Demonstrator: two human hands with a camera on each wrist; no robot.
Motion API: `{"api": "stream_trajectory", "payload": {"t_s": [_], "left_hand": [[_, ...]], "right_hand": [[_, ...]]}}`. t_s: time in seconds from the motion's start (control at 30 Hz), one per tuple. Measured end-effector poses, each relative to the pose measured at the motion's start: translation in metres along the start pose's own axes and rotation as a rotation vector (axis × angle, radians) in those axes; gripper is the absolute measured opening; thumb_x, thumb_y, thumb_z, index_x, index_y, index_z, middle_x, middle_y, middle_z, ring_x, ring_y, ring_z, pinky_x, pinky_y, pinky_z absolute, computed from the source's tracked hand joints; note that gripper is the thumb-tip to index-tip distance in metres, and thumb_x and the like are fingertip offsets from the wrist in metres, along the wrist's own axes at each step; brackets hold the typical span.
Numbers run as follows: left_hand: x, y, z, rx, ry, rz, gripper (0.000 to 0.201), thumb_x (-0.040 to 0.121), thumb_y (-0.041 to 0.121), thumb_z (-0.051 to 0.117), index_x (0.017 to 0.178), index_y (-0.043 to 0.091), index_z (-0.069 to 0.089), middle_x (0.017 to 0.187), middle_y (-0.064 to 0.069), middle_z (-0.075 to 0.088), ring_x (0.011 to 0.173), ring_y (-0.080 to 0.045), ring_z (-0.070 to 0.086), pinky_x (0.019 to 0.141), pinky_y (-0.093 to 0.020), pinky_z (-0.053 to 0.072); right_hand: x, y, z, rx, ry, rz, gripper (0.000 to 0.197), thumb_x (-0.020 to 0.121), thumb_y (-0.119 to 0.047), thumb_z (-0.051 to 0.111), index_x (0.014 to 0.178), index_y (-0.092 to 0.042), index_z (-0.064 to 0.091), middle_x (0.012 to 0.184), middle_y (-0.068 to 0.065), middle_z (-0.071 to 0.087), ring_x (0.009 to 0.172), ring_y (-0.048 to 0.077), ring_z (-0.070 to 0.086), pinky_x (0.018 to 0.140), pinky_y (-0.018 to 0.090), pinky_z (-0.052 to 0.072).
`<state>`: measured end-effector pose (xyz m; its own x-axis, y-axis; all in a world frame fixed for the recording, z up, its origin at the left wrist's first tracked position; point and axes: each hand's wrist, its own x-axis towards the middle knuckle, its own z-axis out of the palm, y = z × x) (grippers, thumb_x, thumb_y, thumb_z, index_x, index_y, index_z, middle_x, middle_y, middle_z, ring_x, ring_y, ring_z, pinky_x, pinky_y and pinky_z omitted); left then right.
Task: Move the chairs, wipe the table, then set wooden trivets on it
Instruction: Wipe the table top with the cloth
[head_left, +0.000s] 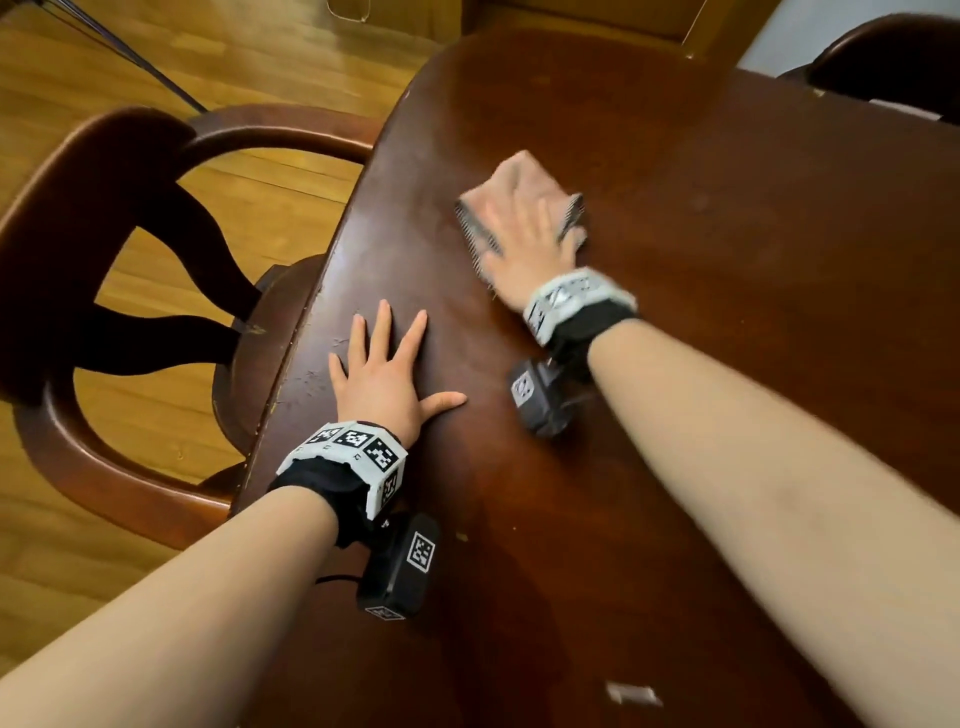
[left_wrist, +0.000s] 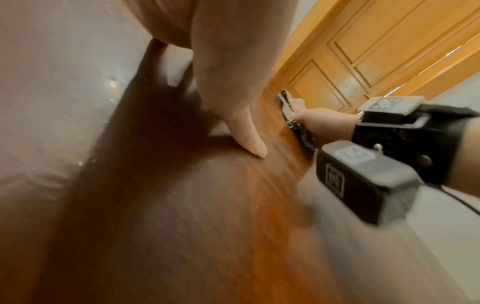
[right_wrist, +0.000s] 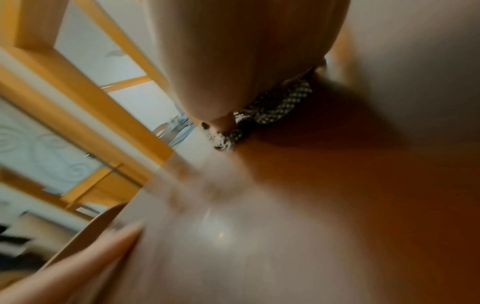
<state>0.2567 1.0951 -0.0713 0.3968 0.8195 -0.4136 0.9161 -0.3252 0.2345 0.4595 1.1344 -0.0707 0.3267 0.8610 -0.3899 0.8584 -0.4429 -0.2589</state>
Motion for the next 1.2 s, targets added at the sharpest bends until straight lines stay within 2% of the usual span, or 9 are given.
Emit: {"api": "stream_trajectory", "payload": {"t_s": [0.1, 0.17, 0.3, 0.4, 0.63, 0.73, 0.83, 1.03, 1.2], "left_hand": [[-0.005, 0.0, -0.001, -0.008, -0.029, -0.03, 0.104, 0.074, 0.072, 0.054, 0.15, 0.035, -0.005, 0.159, 0.003, -0.015, 0.147, -0.025, -0.013, 0.116, -0.056, 0.006], [-0.013, -0.006, -0.002, 0.0, -0.06, -0.052, 0.107, 0.072, 0.074, 0.054, 0.15, 0.033, -0.008, 0.159, 0.003, -0.017, 0.146, -0.025, -0.014, 0.116, -0.057, 0.006], [-0.033, -0.024, -0.001, 0.005, -0.095, -0.087, 0.109, 0.072, 0.076, 0.052, 0.149, 0.033, -0.011, 0.158, 0.003, -0.019, 0.146, -0.025, -0.016, 0.116, -0.057, 0.006], [-0.044, -0.028, 0.004, -0.01, -0.065, -0.101, 0.103, 0.074, 0.076, 0.048, 0.149, 0.035, -0.009, 0.159, 0.003, -0.018, 0.146, -0.025, -0.016, 0.115, -0.058, 0.004], [-0.063, -0.033, 0.008, -0.013, -0.092, -0.046, 0.102, 0.076, 0.068, 0.058, 0.15, 0.034, -0.003, 0.159, 0.004, -0.015, 0.147, -0.025, -0.013, 0.115, -0.059, 0.006], [-0.09, -0.046, 0.017, 0.02, -0.119, 0.004, 0.102, 0.076, 0.068, 0.057, 0.15, 0.035, -0.004, 0.159, 0.005, -0.016, 0.147, -0.025, -0.013, 0.115, -0.058, 0.006], [-0.117, -0.062, 0.027, 0.066, -0.1, 0.057, 0.102, 0.075, 0.072, 0.054, 0.15, 0.035, -0.004, 0.159, 0.004, -0.015, 0.147, -0.025, -0.011, 0.115, -0.057, 0.006], [-0.133, -0.075, 0.037, 0.069, -0.082, 0.082, 0.101, 0.074, 0.073, 0.052, 0.15, 0.036, -0.004, 0.159, 0.006, -0.015, 0.147, -0.023, -0.013, 0.115, -0.057, 0.003], [-0.135, -0.074, 0.038, 0.052, -0.066, 0.079, 0.1, 0.075, 0.07, 0.056, 0.15, 0.035, -0.001, 0.16, 0.006, -0.012, 0.147, -0.024, -0.01, 0.115, -0.058, 0.004]], "right_hand": [[-0.063, 0.007, 0.028, -0.116, -0.062, -0.198, 0.061, 0.1, -0.041, 0.031, 0.151, -0.037, -0.002, 0.16, -0.005, -0.012, 0.148, 0.02, -0.012, 0.116, 0.056, -0.001], [-0.092, 0.041, 0.031, -0.129, -0.033, -0.172, 0.06, 0.1, -0.042, 0.03, 0.151, -0.04, -0.002, 0.16, -0.006, -0.011, 0.148, 0.019, -0.011, 0.116, 0.053, 0.0], [-0.112, 0.113, 0.013, -0.012, 0.072, 0.25, 0.063, 0.099, -0.042, 0.031, 0.152, -0.037, -0.004, 0.162, 0.0, -0.005, 0.148, 0.024, -0.004, 0.115, 0.058, 0.005], [-0.113, 0.095, 0.016, 0.047, 0.044, 0.432, 0.06, 0.1, -0.045, 0.026, 0.152, -0.035, -0.004, 0.161, 0.001, -0.011, 0.148, 0.026, -0.011, 0.116, 0.059, 0.0], [-0.202, -0.03, 0.093, -0.032, -0.029, -0.039, 0.058, 0.1, -0.04, 0.03, 0.15, -0.041, 0.0, 0.16, -0.007, -0.014, 0.147, 0.021, -0.016, 0.115, 0.053, -0.009], [-0.25, -0.004, 0.104, -0.038, -0.059, -0.022, 0.058, 0.101, -0.039, 0.029, 0.15, -0.042, -0.003, 0.159, -0.01, -0.013, 0.147, 0.018, -0.014, 0.116, 0.051, -0.005], [-0.276, 0.045, 0.099, -0.007, -0.037, 0.155, 0.059, 0.101, -0.042, 0.025, 0.149, -0.041, -0.01, 0.159, -0.006, -0.017, 0.148, 0.021, -0.012, 0.116, 0.053, -0.003], [-0.203, 0.069, 0.055, 0.046, 0.021, 0.491, 0.058, 0.101, -0.042, 0.023, 0.151, -0.035, -0.006, 0.16, 0.002, -0.014, 0.148, 0.027, -0.011, 0.116, 0.059, 0.0], [-0.17, -0.01, 0.077, 0.057, 0.026, 0.26, 0.056, 0.1, -0.041, 0.024, 0.15, -0.041, 0.0, 0.161, 0.0, -0.013, 0.148, 0.026, -0.012, 0.112, 0.064, -0.003]]}}
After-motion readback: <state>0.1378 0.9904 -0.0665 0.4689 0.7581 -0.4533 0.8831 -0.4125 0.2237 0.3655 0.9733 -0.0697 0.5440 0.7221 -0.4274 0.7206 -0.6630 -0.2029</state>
